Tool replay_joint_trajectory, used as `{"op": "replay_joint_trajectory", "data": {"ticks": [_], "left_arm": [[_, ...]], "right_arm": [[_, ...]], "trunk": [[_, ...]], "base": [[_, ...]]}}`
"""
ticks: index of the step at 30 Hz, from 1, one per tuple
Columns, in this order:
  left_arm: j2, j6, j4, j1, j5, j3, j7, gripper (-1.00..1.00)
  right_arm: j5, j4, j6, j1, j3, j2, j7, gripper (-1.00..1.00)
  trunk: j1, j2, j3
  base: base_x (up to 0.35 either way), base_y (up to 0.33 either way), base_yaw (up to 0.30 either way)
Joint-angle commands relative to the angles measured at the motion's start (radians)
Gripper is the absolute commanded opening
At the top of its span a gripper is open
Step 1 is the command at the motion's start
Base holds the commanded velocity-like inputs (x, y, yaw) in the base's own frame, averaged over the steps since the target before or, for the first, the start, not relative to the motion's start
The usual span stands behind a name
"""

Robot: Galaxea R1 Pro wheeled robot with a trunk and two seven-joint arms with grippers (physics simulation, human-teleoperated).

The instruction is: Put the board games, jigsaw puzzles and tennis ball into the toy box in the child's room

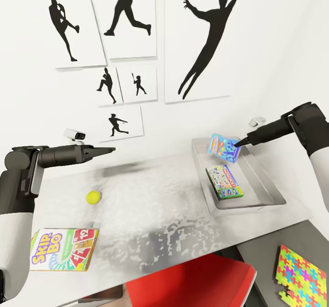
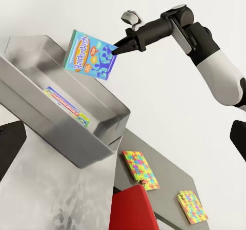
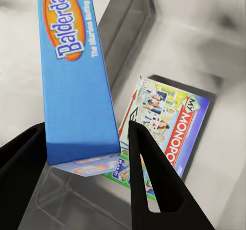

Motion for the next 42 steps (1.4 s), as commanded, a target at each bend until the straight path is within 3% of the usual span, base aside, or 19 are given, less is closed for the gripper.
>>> {"op": "replay_joint_trajectory", "data": {"ticks": [1,13,42], "left_arm": [[0.001,0.011,0.0,-0.001,-0.001,0.0,-0.004,1.0],[0.001,0.011,0.0,-0.001,-0.001,0.0,-0.004,1.0],[0.001,0.011,0.0,-0.001,0.001,0.001,-0.004,1.0]], "right_arm": [[0.006,-0.002,0.007,-0.001,0.002,-0.001,0.008,-1.0],[0.005,-0.002,0.007,-0.001,0.002,-0.001,0.009,-1.0],[0.01,-0.012,-0.053,-0.002,0.001,0.001,0.008,-1.0]], "trunk": [[0.001,-0.002,-0.002],[0.001,-0.002,-0.005],[0.001,-0.002,-0.051]], "base": [[0.0,0.0,0.0],[0.0,0.0,0.0],[0.0,0.0,0.0]]}}
